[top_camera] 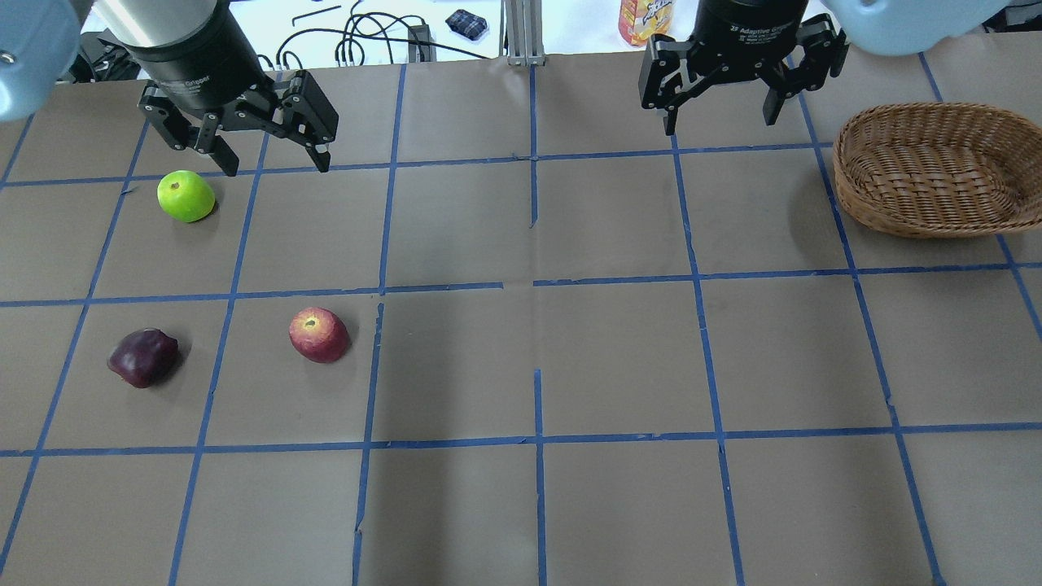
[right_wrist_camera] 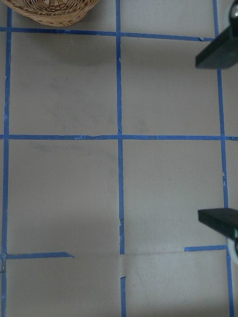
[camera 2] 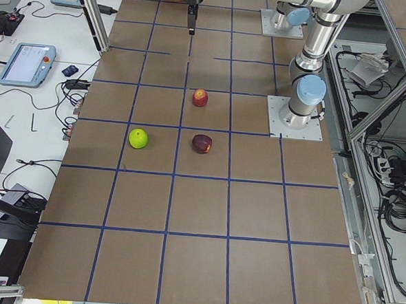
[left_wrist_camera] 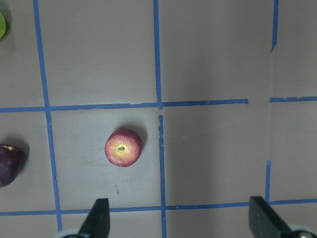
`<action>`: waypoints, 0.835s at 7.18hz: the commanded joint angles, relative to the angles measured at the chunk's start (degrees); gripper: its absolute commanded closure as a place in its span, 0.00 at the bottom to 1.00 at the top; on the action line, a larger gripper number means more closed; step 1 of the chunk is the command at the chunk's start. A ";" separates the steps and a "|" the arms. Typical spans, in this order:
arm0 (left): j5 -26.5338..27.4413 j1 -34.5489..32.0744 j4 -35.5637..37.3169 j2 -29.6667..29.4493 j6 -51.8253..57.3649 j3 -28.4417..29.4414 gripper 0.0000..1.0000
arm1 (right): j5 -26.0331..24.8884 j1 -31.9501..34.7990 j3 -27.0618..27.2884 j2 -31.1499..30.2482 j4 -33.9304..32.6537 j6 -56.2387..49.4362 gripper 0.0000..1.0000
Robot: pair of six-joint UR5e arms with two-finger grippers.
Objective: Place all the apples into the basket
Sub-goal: 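Move the left gripper down toward the red apple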
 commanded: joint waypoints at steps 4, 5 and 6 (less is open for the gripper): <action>-0.26 2.45 0.15 -1.31 4.79 -4.83 0.00 | 0.14 0.04 -0.09 0.09 -0.22 0.00 0.00; -0.09 3.94 6.85 -2.62 6.39 -10.35 0.00 | 0.22 0.04 -0.26 0.09 -0.31 0.00 0.00; 0.00 4.39 13.88 -3.16 6.58 -17.45 0.00 | 0.23 0.13 -0.26 0.09 -0.05 0.00 0.00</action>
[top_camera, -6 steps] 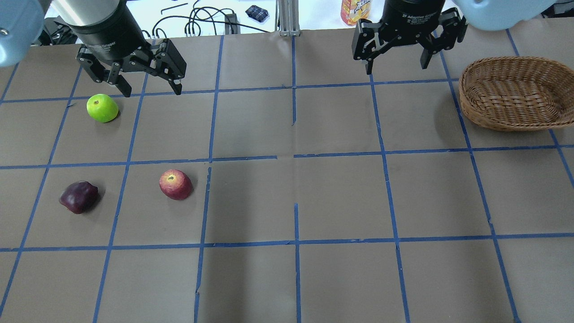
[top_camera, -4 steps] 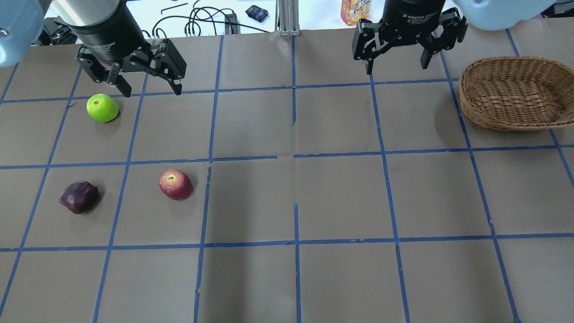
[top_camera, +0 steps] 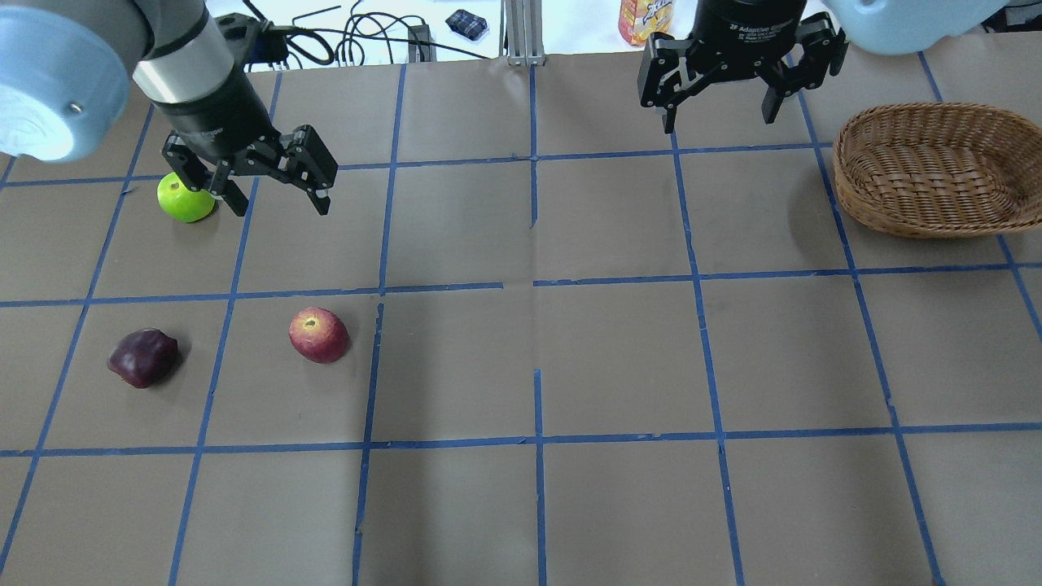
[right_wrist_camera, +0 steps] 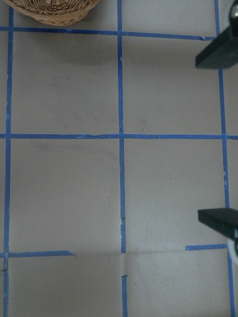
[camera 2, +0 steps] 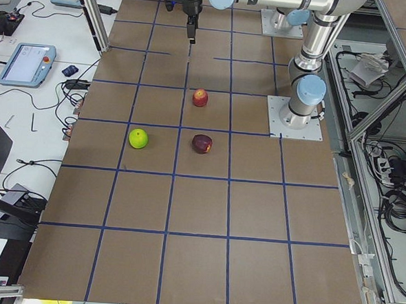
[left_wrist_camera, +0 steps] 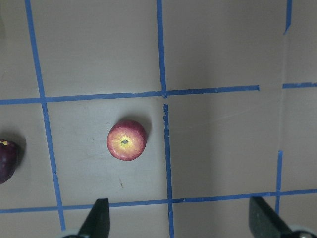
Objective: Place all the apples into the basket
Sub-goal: 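Move the left gripper down toward the red apple, then close the left gripper around the red apple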
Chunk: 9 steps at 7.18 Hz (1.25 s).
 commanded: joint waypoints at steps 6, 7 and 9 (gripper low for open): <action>2.55 6.51 31.64 -3.78 9.07 -27.15 0.00 | 0.04 0.41 0.10 0.00 -0.03 -0.09 0.00; 2.55 6.87 32.25 -5.00 9.15 -27.50 0.00 | -0.13 0.42 0.19 0.00 0.23 0.00 0.00; 2.20 7.75 35.67 -7.37 8.36 -27.68 0.00 | -0.13 0.42 0.10 -0.09 0.41 0.00 0.00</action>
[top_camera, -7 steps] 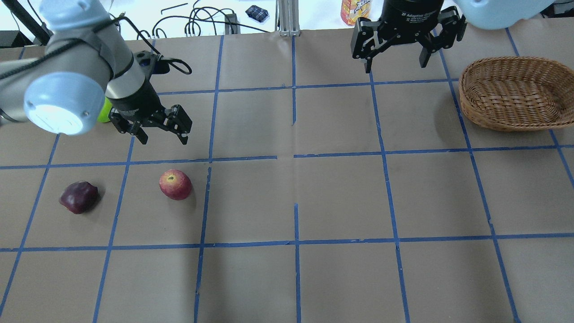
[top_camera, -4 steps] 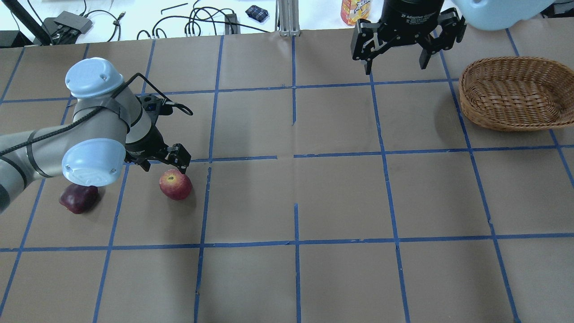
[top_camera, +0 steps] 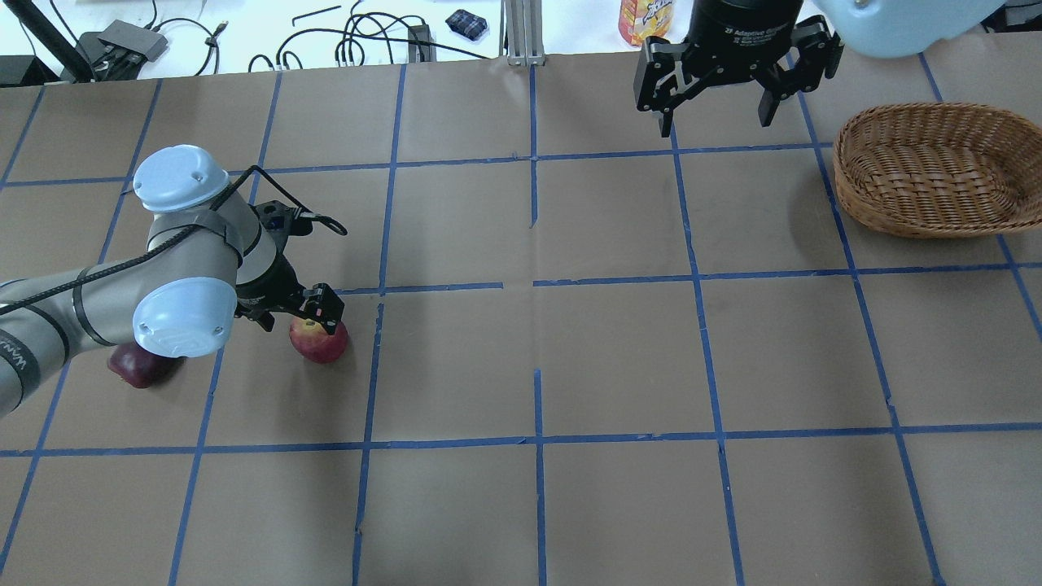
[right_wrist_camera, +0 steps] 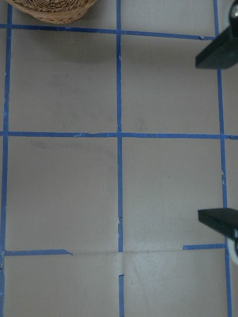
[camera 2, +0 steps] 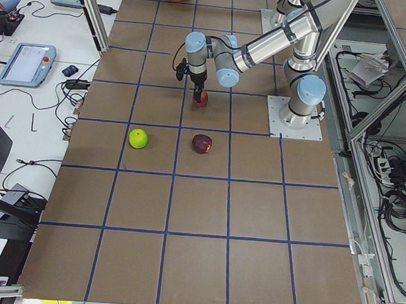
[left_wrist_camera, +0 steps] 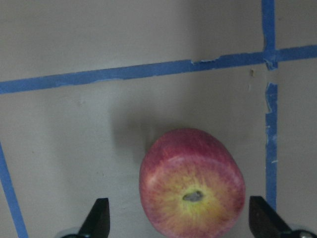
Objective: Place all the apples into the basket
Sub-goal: 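Close the left gripper around the red apple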
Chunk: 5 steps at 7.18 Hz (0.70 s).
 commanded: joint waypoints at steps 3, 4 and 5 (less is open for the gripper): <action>-0.41 0.62 2.20 -2.60 -2.02 -1.01 0.00 | -0.02 0.02 -0.03 -0.15 0.38 -0.08 0.00; -0.58 0.54 2.20 -2.60 -3.34 -0.83 0.00 | -0.02 0.02 -0.03 -0.07 0.38 -0.08 0.00; -0.67 0.19 2.29 -2.69 -6.31 -1.35 0.00 | 0.07 0.02 -0.03 -0.15 0.38 -0.17 0.00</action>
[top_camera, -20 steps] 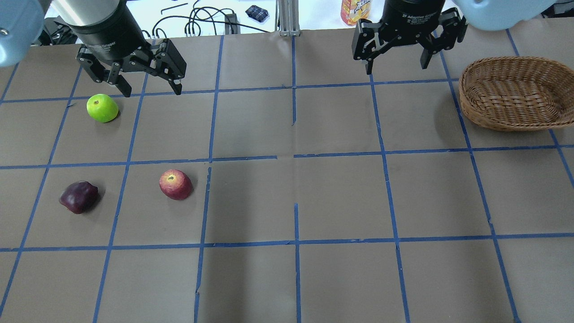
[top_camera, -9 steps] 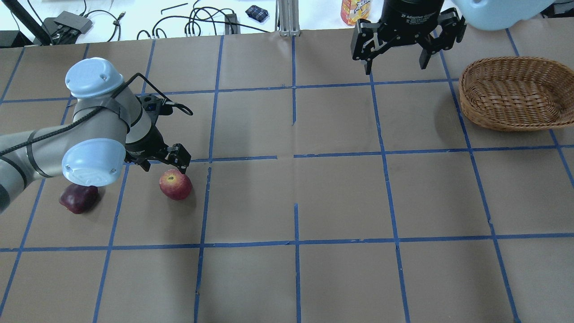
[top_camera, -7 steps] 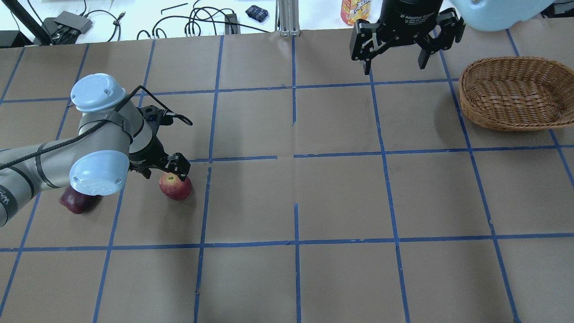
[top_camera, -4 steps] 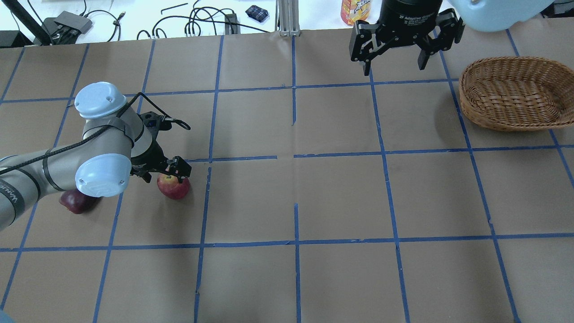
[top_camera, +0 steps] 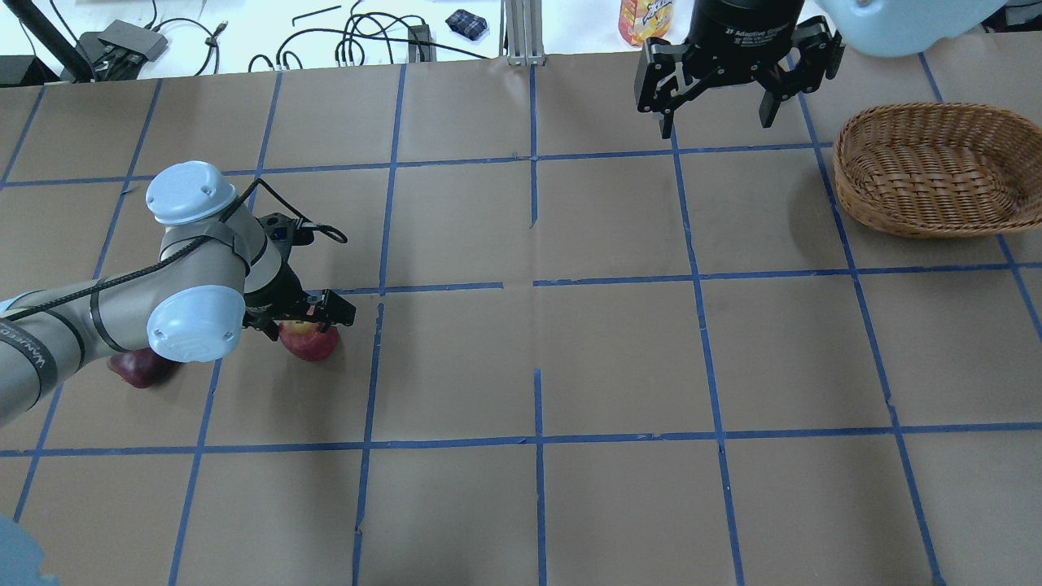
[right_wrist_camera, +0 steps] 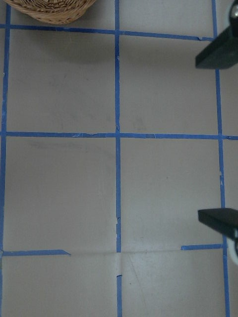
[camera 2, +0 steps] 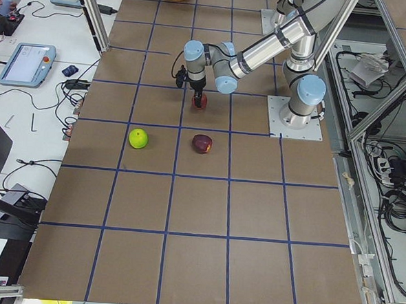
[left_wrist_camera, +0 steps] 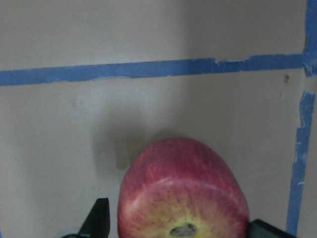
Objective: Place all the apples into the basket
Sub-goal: 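Close the left gripper around the red apple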
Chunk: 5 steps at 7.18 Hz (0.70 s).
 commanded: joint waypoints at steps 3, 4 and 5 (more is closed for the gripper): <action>0.31 -0.47 -1.05 -0.03 -2.48 2.57 0.00 | -0.02 0.00 0.00 -0.05 0.01 -0.16 0.00; -0.04 -0.47 -0.89 -0.20 -1.78 1.18 0.00 | -0.02 0.00 0.09 -0.05 0.10 -0.16 0.00; 0.13 -0.12 0.16 -0.38 0.49 -1.36 0.05 | -0.02 0.00 0.00 -0.05 0.10 -0.16 0.00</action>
